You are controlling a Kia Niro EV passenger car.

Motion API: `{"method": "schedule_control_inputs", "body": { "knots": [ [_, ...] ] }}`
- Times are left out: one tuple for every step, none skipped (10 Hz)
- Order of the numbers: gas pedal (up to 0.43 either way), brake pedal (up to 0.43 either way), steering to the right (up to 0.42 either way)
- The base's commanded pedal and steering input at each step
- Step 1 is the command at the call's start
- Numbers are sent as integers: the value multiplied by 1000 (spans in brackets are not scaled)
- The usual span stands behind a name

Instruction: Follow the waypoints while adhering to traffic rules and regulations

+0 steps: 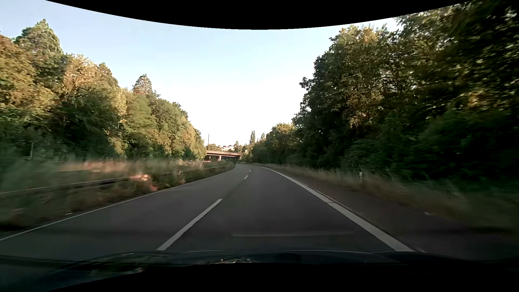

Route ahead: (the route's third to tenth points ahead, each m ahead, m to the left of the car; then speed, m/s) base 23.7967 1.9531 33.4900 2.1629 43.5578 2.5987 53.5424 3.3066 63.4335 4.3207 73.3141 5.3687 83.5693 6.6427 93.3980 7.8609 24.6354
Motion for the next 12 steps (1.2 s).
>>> {"method": "schedule_control_inputs", "body": {
  "knots": [
    [138, 0, -5],
    [0, 0, -5],
    [0, 0, -5],
    [0, 0, -5],
    [0, 0, -5],
    [0, 0, -5],
    [0, 0, -5],
    [0, 0, -5],
    [0, 0, -5],
    [0, 0, -5],
    [0, 0, -6],
    [0, 0, -5]
  ]
}}
